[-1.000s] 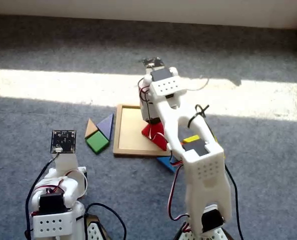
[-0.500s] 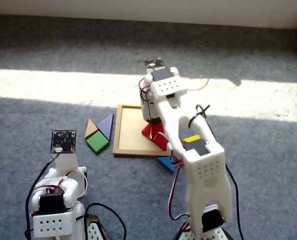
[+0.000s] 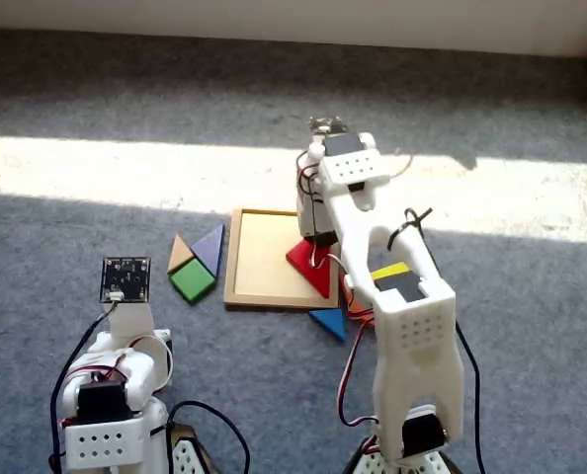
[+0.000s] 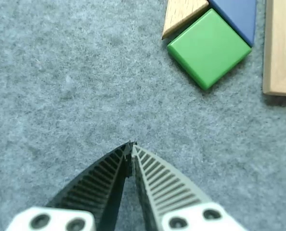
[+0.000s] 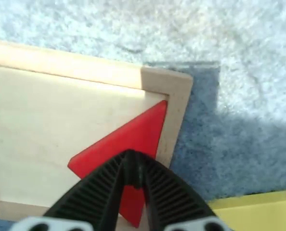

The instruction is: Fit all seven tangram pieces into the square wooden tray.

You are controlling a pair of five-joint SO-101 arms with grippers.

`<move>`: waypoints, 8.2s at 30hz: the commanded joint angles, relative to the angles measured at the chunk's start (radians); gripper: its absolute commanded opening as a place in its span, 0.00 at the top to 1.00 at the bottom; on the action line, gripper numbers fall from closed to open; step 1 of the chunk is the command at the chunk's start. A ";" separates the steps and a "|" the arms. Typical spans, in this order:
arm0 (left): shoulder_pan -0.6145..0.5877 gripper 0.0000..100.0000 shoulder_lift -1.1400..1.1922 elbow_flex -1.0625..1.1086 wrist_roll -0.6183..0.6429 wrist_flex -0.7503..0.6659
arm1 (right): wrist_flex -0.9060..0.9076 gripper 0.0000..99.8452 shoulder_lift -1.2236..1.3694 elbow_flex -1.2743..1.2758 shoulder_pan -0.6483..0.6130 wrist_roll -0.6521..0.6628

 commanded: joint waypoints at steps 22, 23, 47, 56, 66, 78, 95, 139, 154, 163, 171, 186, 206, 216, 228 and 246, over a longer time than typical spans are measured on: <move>0.001 0.99 -0.036 0.019 -0.006 0.005 | 0.137 1.00 -0.572 0.165 0.041 0.213; 0.001 0.99 -0.036 0.019 -0.006 0.005 | 0.136 1.00 -0.595 0.200 0.041 0.239; 0.001 0.99 -0.036 0.019 -0.006 0.005 | -0.114 0.66 -0.811 0.759 0.305 0.878; 0.001 0.99 -0.036 0.019 -0.006 0.005 | -0.216 0.59 -0.630 0.753 0.289 0.882; 0.001 0.99 -0.036 0.019 -0.006 0.005 | -0.222 0.59 -0.479 0.751 0.257 0.988; 0.001 0.99 -0.036 0.019 -0.006 0.005 | -0.300 0.59 -0.417 0.745 0.269 1.036; 0.001 0.99 -0.036 0.019 -0.006 0.005 | -0.297 0.66 -0.412 0.679 0.228 1.037; 0.001 0.99 -0.036 0.019 -0.006 0.005 | -0.209 0.85 -0.430 0.673 0.260 0.968; 0.001 0.99 -0.036 0.019 -0.006 0.005 | -0.211 0.85 -0.771 0.677 0.117 0.961; 0.001 0.99 -0.036 0.019 -0.006 0.005 | -0.321 0.85 -0.779 0.679 -0.186 0.865; 0.001 0.99 -0.036 0.019 -0.006 0.005 | -0.467 0.85 -0.716 0.674 -0.314 0.867; 0.001 0.99 -0.036 0.019 -0.006 0.005 | -0.504 0.85 -0.536 0.668 -0.328 0.873; 0.001 0.99 -0.036 0.019 -0.006 0.005 | -0.417 0.68 -0.541 0.667 -0.326 0.872; 0.001 0.99 -0.036 0.019 -0.006 0.005 | -0.340 0.99 -0.536 0.518 -0.326 0.773; 0.001 0.99 -0.036 0.019 -0.006 0.005 | -0.549 0.98 -0.521 0.653 -0.363 0.583; 0.001 0.99 -0.036 0.019 -0.006 0.005 | -0.558 0.98 -0.512 0.840 -0.223 0.681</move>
